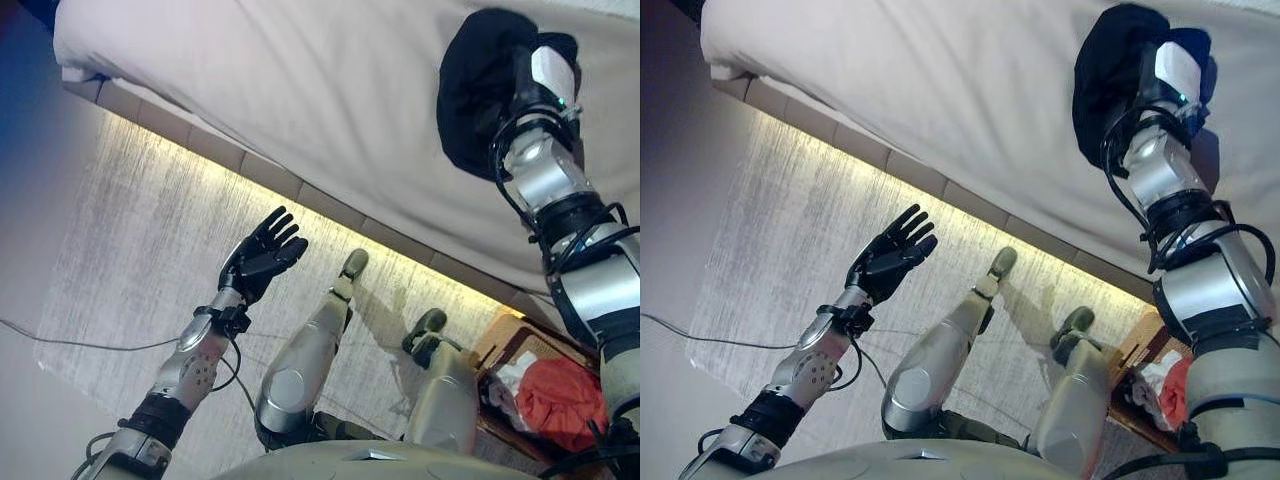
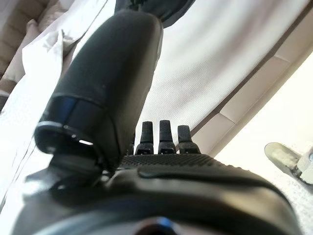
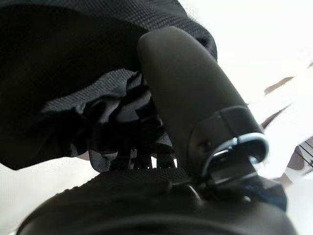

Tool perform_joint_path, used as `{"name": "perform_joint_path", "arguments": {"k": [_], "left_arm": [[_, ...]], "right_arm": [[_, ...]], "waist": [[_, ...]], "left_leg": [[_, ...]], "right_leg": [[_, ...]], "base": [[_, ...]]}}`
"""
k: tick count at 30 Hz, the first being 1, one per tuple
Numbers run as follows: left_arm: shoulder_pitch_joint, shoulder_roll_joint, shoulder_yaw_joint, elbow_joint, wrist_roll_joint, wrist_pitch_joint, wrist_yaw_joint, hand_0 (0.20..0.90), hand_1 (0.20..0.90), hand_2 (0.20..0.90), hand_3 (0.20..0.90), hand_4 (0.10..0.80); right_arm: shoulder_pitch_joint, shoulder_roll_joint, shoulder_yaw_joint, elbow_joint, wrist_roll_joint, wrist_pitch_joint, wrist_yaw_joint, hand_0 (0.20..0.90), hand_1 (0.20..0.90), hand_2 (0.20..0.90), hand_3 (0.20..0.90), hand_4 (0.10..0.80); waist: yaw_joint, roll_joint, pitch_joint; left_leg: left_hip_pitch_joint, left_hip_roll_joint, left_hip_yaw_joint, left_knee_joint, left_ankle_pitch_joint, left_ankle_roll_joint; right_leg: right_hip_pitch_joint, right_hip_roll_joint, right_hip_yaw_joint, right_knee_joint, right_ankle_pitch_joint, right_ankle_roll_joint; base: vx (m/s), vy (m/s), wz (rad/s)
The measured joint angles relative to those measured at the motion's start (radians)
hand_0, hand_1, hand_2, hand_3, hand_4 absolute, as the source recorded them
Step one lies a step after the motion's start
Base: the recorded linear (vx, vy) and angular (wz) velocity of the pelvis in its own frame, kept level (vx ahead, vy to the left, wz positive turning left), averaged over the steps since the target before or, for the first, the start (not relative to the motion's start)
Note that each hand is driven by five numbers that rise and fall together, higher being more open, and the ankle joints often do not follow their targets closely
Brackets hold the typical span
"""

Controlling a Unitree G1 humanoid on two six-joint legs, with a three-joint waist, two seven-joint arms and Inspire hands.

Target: Pick up the clothes from the bed and place them into the basket

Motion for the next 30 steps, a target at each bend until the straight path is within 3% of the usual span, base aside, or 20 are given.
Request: {"name": "perform_joint_path", "arguments": {"k": [3, 4, 5, 9, 19, 27, 30], "left_arm": [[0.032, 0.023, 0.004, -0.062, -0.039, -0.009, 0.017, 0.9, 0.9, 0.9, 0.9, 0.8], [0.04, 0.031, 0.005, -0.073, -0.046, -0.009, 0.019, 0.9, 0.9, 0.9, 0.9, 0.8], [0.046, 0.034, 0.007, -0.08, -0.055, -0.009, 0.023, 0.9, 0.9, 0.9, 0.9, 0.8], [0.056, 0.04, 0.011, -0.1, -0.064, -0.008, 0.035, 0.9, 0.9, 0.9, 0.9, 0.8], [0.055, 0.055, 0.011, -0.103, -0.068, -0.006, 0.036, 0.9, 0.9, 0.9, 0.9, 0.8], [0.052, 0.061, 0.011, -0.097, -0.066, -0.005, 0.058, 0.9, 0.9, 0.9, 0.9, 0.8], [0.052, 0.065, 0.012, -0.095, -0.065, -0.003, 0.059, 0.9, 0.9, 0.9, 0.9, 0.8]], "right_arm": [[-0.051, -0.009, 0.0, 0.005, 0.018, 0.016, -0.019, 0.9, 0.9, 0.9, 0.9, 0.8], [-0.065, -0.01, 0.0, 0.007, 0.025, 0.024, -0.021, 0.747, 0.747, 0.747, 0.722, 0.622], [-0.077, -0.012, 0.003, 0.012, 0.027, 0.027, -0.02, 0.3, 0.3, 0.3, 0.2, 0.1], [-0.09, -0.027, 0.016, 0.032, 0.056, 0.024, -0.016, 0.3, 0.3, 0.3, 0.2, 0.1], [-0.084, -0.025, 0.031, 0.068, 0.093, 0.02, 0.022, 0.3, 0.3, 0.3, 0.2, 0.1], [-0.028, -0.015, 0.034, 0.066, 0.09, 0.001, 0.055, 0.3, 0.3, 0.3, 0.2, 0.1], [-0.023, -0.02, 0.034, 0.054, 0.09, -0.001, 0.069, 0.3, 0.3, 0.3, 0.2, 0.1]], "waist": [[0.0, 0.001, 0.0], [0.001, 0.001, 0.0], [0.003, 0.001, 0.0], [0.009, 0.001, 0.0], [0.003, 0.0, 0.001], [-0.019, -0.01, 0.006], [-0.031, -0.024, 0.006]], "left_leg": [[-0.096, -0.001, -0.008, 0.067, -0.029, -0.002], [-0.125, -0.002, -0.009, 0.089, -0.031, -0.002], [-0.147, -0.002, -0.013, 0.107, -0.032, -0.002], [-0.193, 0.0, -0.023, 0.133, -0.032, -0.002], [-0.184, 0.017, -0.015, 0.15, -0.029, 0.003], [-0.012, 0.023, 0.037, 0.123, -0.034, 0.029], [0.065, 0.042, 0.067, 0.09, -0.047, 0.037]], "right_leg": [[-0.089, 0.001, 0.001, 0.066, -0.021, -0.016], [-0.118, 0.001, 0.002, 0.087, -0.026, -0.022], [-0.141, 0.001, 0.003, 0.11, -0.03, -0.03], [-0.19, 0.003, 0.002, 0.16, -0.042, -0.043], [-0.188, 0.018, 0.018, 0.166, -0.042, -0.044], [-0.021, 0.025, 0.053, 0.09, -0.034, -0.052], [0.053, 0.039, 0.064, 0.029, -0.034, -0.051]], "base": [[-0.052, -0.015, 0.05], [-0.04, -0.022, 0.04], [-0.036, -0.038, 0.06], [-0.03, -0.046, 0.08], [-0.02, -0.02, -0.05], [-0.008, -0.009, -0.16], [-0.013, -0.002, -0.33]]}}
